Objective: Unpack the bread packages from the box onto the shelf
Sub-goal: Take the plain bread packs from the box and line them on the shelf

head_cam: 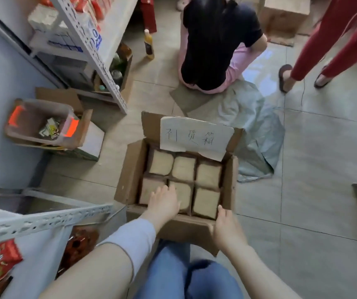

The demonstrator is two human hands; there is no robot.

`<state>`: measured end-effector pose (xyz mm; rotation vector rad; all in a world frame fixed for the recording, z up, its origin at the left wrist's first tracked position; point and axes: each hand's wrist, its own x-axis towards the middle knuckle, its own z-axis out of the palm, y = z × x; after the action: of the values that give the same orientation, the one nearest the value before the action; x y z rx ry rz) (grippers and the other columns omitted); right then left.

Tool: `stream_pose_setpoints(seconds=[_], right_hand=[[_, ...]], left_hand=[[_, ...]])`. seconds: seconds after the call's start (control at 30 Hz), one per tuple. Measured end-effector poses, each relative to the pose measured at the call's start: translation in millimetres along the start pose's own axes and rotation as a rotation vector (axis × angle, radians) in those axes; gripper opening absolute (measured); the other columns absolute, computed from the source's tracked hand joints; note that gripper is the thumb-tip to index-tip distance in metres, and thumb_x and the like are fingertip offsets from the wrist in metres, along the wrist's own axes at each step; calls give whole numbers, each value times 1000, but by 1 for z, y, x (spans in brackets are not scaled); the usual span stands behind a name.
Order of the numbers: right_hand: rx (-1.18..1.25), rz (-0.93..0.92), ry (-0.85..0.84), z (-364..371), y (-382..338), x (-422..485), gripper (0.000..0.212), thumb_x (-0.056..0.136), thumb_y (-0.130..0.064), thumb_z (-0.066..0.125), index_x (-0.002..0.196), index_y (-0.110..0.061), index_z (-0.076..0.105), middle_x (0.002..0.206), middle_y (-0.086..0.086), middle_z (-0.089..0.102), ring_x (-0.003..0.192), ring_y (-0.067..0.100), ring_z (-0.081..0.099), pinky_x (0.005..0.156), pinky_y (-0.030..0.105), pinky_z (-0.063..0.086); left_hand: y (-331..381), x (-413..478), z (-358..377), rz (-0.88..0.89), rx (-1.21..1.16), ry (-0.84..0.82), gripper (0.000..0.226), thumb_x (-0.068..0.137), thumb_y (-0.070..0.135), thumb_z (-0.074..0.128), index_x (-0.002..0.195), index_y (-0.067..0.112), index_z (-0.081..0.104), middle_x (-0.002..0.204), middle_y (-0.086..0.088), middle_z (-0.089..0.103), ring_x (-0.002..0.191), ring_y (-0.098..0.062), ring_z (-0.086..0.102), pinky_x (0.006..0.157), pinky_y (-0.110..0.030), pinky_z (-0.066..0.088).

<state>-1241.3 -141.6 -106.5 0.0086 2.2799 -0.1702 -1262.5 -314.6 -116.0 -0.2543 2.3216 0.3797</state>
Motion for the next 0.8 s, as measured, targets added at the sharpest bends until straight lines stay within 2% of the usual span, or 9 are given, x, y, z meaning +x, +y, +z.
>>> stream_pose_setpoints(seconds=[0.13, 0.23, 0.3, 0.37, 0.43, 0.57, 0.63, 0.73, 0.8], right_hand=[[268, 191, -116, 45, 5, 78, 77, 93, -38, 48, 145, 3, 8, 141, 17, 33, 131, 30, 36, 107, 32, 29], [341, 336, -158, 81, 12, 136, 86, 92, -41, 49, 143, 9, 3, 142, 22, 30, 130, 32, 36, 107, 33, 31], [365, 394, -149, 99, 15, 165, 86, 90, -43, 51, 143, 10, 8, 140, 23, 32, 129, 34, 36, 107, 35, 31], [439, 470, -129, 108, 12, 183, 81, 86, -43, 56, 138, 9, 21, 137, 23, 36, 126, 35, 37, 105, 37, 32], [499, 542, -77, 112, 10, 189, 75, 82, -38, 64, 129, 7, 28, 132, 23, 41, 123, 37, 41, 103, 39, 35], [543, 555, -29, 111, 13, 189, 74, 75, -35, 73, 123, -2, 28, 123, 24, 52, 115, 39, 51, 95, 42, 42], [566, 536, -29, 108, 16, 186, 72, 74, -34, 74, 122, -3, 29, 121, 24, 54, 113, 38, 53, 92, 41, 44], [637, 513, -38, 103, 20, 182, 76, 68, -34, 80, 122, -4, 35, 120, 21, 55, 114, 36, 53, 91, 39, 43], [610, 447, -62, 101, 24, 177, 73, 67, -38, 79, 120, -4, 44, 121, 16, 55, 116, 32, 51, 94, 37, 42]], left_hand=[[-4, 94, 46, -94, -240, -97, 59, 93, 29, 49, 143, 9, 24, 144, -15, 36, 133, -32, 35, 109, -41, 31], [-2, 160, 71, -92, -331, -12, 62, 92, 28, 53, 144, 9, 25, 144, -17, 36, 135, -31, 34, 111, -39, 29], [10, 195, 80, -6, -378, 51, 60, 91, 27, 54, 143, 9, 29, 142, -14, 39, 134, -28, 36, 110, -36, 30], [28, 221, 86, 67, -457, 37, 62, 90, 27, 57, 141, 7, 31, 141, -13, 40, 132, -27, 37, 110, -34, 30], [44, 243, 92, 67, -544, 49, 67, 85, 29, 64, 139, 5, 34, 139, -14, 43, 130, -27, 38, 109, -31, 31], [64, 261, 92, -62, -742, 111, 75, 73, 27, 77, 129, -1, 35, 127, -16, 51, 121, -29, 48, 102, -34, 40], [65, 262, 91, -102, -786, 80, 74, 71, 27, 79, 126, 0, 37, 122, -14, 55, 116, -28, 51, 93, -30, 42], [57, 258, 88, -59, -768, -28, 66, 73, 30, 77, 126, 6, 47, 121, -10, 58, 113, -24, 54, 86, -24, 41], [53, 249, 83, 11, -772, -72, 53, 75, 27, 76, 121, 10, 53, 117, -3, 59, 109, -16, 53, 84, -16, 40]])
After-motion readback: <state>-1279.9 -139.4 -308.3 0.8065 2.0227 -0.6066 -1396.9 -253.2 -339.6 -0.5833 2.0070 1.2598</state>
